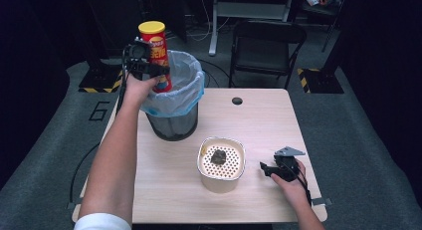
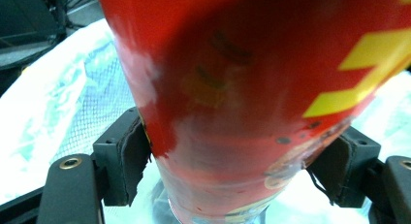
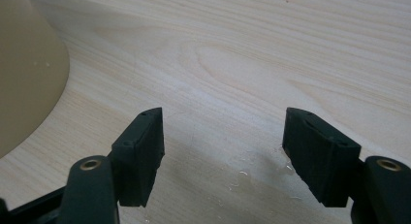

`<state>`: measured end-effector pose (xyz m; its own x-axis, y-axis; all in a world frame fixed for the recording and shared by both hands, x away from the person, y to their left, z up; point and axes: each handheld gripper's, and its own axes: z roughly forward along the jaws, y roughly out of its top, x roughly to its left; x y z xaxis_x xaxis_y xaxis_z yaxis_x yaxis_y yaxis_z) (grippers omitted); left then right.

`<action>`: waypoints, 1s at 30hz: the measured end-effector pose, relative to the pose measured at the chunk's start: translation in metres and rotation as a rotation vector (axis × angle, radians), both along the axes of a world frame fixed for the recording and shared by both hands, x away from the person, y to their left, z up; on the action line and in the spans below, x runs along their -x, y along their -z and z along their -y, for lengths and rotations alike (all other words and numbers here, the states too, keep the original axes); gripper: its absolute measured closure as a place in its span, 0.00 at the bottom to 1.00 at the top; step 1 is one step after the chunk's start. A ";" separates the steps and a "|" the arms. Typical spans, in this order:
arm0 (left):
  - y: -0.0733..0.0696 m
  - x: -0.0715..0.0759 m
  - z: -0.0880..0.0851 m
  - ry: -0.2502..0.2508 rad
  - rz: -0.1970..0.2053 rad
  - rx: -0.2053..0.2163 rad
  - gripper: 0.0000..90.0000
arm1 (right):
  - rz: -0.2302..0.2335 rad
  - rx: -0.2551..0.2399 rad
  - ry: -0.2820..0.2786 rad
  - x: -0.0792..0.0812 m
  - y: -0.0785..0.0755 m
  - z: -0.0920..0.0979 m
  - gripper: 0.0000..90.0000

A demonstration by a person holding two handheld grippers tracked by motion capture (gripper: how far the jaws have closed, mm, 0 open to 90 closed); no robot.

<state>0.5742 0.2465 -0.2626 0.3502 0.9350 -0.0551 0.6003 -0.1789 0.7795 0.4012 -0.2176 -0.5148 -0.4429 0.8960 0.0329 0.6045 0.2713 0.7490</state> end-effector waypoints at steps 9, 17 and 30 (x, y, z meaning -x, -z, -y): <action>0.001 0.002 -0.011 -0.061 -0.021 0.024 0.15 | 0.002 -0.005 -0.005 0.000 -0.001 0.002 0.35; -0.003 0.016 -0.022 -0.031 -0.004 0.031 0.18 | 0.003 -0.002 -0.005 0.000 -0.001 0.002 0.35; -0.026 0.069 -0.018 0.141 0.020 -0.013 0.29 | 0.001 0.005 0.015 0.000 0.000 0.001 0.35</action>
